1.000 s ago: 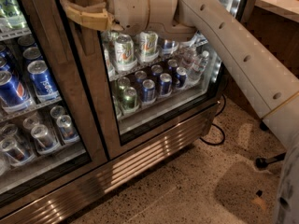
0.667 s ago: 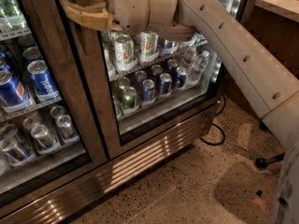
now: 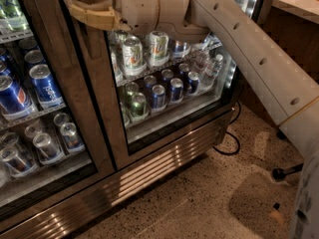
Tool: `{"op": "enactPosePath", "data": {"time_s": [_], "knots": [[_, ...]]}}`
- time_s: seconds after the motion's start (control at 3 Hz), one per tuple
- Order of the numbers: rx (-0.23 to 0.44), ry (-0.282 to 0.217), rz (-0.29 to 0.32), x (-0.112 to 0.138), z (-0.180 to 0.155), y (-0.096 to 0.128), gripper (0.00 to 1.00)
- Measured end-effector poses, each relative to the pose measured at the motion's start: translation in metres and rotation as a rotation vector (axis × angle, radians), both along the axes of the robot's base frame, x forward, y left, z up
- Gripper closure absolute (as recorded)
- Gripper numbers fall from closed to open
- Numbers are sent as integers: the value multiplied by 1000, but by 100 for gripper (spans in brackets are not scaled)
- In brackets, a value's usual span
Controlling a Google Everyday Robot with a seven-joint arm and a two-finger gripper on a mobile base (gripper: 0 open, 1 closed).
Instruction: Open right fridge door
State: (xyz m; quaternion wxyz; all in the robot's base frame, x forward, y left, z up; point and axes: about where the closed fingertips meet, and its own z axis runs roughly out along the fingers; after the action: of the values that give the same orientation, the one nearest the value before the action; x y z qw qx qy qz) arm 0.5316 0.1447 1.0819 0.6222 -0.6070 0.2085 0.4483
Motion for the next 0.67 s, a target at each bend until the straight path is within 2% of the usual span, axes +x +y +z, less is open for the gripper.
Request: {"op": "enactPosePath", "data": {"time_s": [0.67], "knots": [[16, -3, -1, -1, 6, 0, 100]]}}
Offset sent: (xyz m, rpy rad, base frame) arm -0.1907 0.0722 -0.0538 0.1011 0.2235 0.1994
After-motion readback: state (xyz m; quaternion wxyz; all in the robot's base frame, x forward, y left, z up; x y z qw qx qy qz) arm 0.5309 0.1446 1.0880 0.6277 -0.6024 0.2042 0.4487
